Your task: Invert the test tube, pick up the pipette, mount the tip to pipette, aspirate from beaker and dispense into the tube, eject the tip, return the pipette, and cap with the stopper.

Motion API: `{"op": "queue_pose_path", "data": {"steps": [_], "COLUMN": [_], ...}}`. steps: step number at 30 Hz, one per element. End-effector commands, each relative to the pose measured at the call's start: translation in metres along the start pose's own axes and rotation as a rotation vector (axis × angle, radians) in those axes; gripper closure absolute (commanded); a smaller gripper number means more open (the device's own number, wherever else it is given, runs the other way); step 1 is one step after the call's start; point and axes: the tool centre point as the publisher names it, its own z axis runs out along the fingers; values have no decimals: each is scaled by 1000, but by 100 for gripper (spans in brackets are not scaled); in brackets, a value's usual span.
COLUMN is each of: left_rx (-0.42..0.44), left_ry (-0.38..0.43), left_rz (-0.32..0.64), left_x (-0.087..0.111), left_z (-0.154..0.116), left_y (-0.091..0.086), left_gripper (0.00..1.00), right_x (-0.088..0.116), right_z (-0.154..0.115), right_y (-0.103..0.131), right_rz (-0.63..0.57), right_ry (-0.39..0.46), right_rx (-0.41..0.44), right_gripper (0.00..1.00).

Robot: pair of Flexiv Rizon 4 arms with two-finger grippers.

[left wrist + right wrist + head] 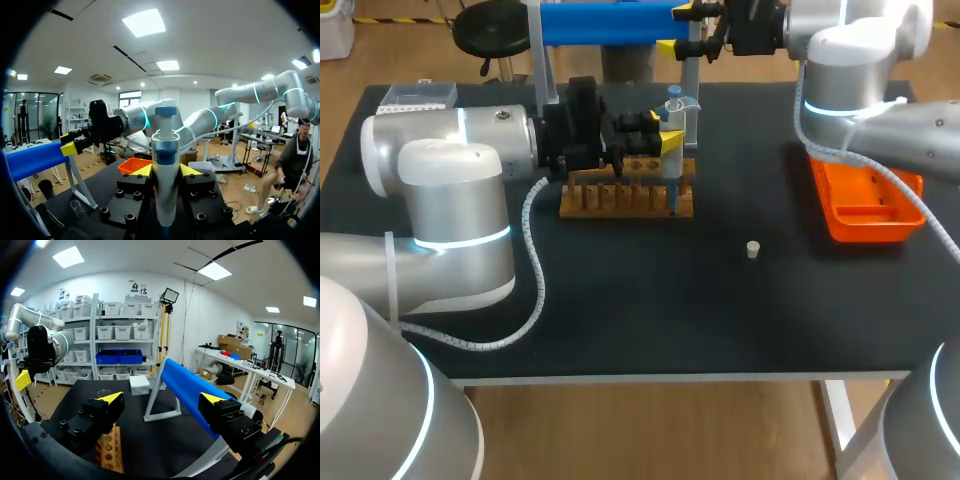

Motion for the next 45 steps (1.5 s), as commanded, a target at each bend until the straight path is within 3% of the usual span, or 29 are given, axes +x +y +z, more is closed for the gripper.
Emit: {"op": "queue_pose_path", "data": {"steps": [1,12,22,32,45], "left_rx": [3,-18,-122,-158,-128], "left_ry": [-6,-20,-200,-381,-541], "left_rz": [1,-1,-18,-10,12], "left_x": [1,0,-19,-69,-141], "left_z": [1,-1,-70,-130,-153], "left_y": [1,0,-2,-1,-6], "left_gripper": [100,100,100,100,100], "right_x": [-1,-1,-1,-1,-1], "right_z": [1,1,1,1,1], "right_y": [0,0,0,0,0], "right_rz": [0,0,0,0,0], "right_ry": [0,0,0,0,0], "right_rx": [0,0,0,0,0], "right_gripper": [0,0,0,0,0]}}
